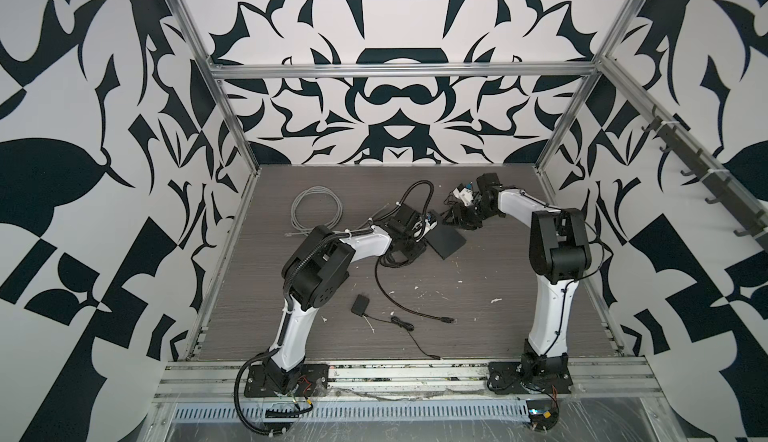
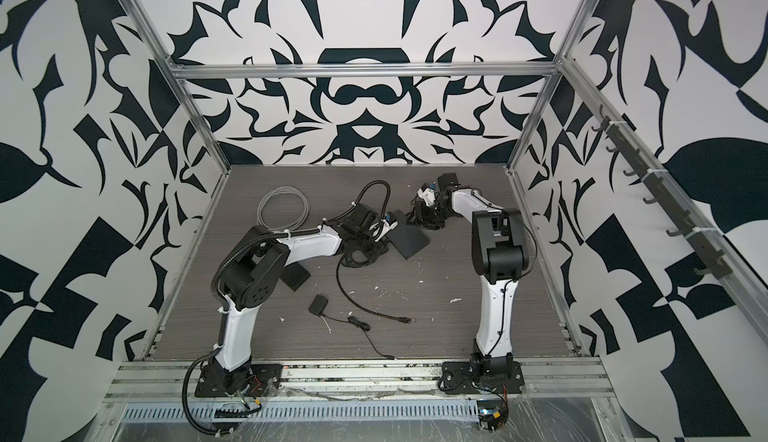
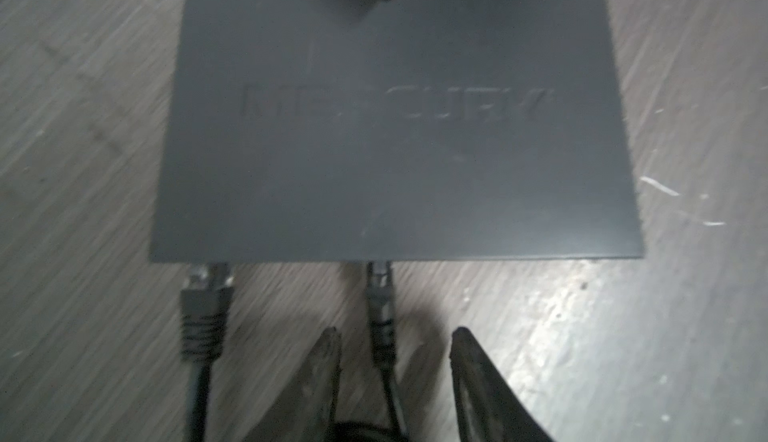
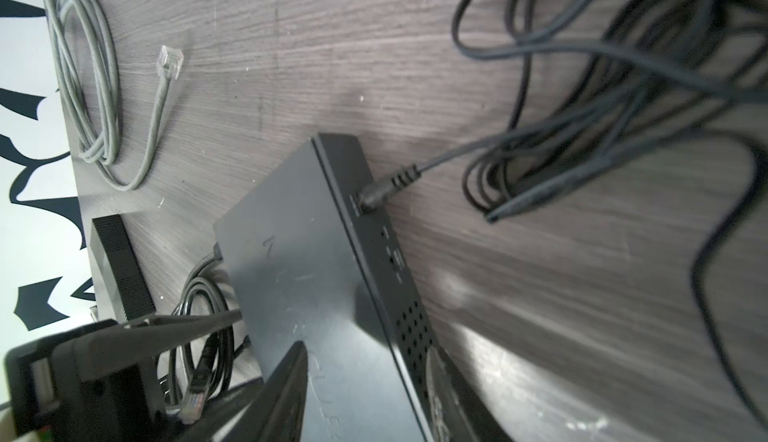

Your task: Insert the plug into the switch port

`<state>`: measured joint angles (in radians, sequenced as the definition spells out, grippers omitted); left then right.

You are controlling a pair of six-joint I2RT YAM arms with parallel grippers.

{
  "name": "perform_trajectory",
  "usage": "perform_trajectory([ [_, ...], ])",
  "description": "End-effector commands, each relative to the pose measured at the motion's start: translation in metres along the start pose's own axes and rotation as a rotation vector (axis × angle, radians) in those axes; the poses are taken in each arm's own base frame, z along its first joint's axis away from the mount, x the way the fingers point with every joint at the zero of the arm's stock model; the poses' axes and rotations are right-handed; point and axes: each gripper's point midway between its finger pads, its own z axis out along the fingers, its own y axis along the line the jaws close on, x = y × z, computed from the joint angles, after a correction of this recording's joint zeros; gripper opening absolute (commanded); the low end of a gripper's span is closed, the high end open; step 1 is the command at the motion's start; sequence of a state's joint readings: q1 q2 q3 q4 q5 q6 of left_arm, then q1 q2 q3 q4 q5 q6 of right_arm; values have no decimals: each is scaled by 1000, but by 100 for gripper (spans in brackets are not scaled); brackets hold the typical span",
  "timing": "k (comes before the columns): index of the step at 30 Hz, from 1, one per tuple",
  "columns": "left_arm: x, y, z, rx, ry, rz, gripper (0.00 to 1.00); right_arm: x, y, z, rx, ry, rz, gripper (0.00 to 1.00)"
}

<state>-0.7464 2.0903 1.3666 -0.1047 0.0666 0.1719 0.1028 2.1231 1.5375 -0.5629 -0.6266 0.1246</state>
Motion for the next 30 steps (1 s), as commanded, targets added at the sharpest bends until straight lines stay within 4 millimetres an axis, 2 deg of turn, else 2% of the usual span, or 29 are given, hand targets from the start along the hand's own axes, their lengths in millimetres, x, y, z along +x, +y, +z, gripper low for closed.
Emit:
perform_trajectory([
  [1, 7, 11, 1, -52, 47, 13, 44, -5, 6, -2, 14, 10, -43, 51],
  [9, 11, 4, 6, -6, 53, 24, 22, -1, 8, 5, 4, 46, -66, 50],
  [14, 9, 3, 10, 39, 16, 19, 16, 17, 15, 14, -50, 137, -94, 49],
  [18, -2, 7, 14, 69, -41, -11, 11, 36, 31, 20, -155, 179, -75, 48],
  [26, -24, -3, 12, 169, -162, -83, 3, 72, 76, 27, -351, 221, -48, 46],
  [30, -40, -7, 10, 207, -236, -111, 1, 94, 85, 35, -370, 275, -49, 45],
])
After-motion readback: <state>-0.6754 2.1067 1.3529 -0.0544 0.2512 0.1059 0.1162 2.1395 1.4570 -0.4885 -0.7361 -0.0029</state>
